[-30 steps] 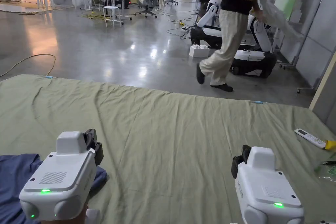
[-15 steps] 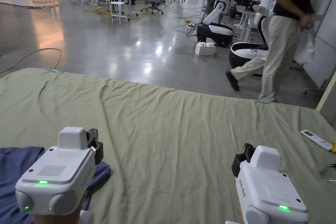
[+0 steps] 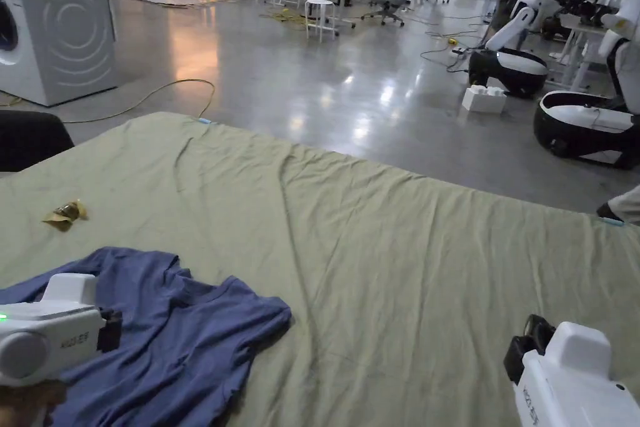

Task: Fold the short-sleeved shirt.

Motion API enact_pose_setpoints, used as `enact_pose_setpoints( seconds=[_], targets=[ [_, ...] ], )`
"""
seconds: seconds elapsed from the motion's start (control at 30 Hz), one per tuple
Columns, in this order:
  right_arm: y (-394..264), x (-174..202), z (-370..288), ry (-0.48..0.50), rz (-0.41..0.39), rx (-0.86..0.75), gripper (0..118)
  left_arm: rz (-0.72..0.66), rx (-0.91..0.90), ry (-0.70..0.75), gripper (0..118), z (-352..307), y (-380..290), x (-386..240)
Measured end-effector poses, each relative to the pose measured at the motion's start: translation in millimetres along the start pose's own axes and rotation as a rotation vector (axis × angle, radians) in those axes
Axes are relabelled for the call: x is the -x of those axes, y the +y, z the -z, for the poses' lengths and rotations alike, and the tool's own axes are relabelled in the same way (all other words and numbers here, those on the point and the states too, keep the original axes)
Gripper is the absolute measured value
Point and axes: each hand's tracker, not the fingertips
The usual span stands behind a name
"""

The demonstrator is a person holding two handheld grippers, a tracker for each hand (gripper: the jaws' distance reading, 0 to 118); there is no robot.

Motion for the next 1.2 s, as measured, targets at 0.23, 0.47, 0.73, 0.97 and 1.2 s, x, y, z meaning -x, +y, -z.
enact_pose_setpoints(
  seconds=[0.23,0.47,0.73,0.97,1.2],
  targets=[
    [-13,23,8,0.038,-0.031,0.023,0,-0.053,0.169,0.019,81,56,-21,54],
    [-24,33,13,0.055,-0.052,0.056,0,0.010,0.326,-0.001,83,105,-44,50],
    [-34,34,18,0.037,-0.063,0.095,0,0.062,0.243,0.078,42,107,-49,40],
    [-36,38,18,0.042,-0.078,0.107,0,0.081,0.200,0.099,4,104,-50,28],
    [-32,35,15,0.035,-0.074,0.092,0,0.134,0.071,0.065,3,75,-37,29]
  ],
)
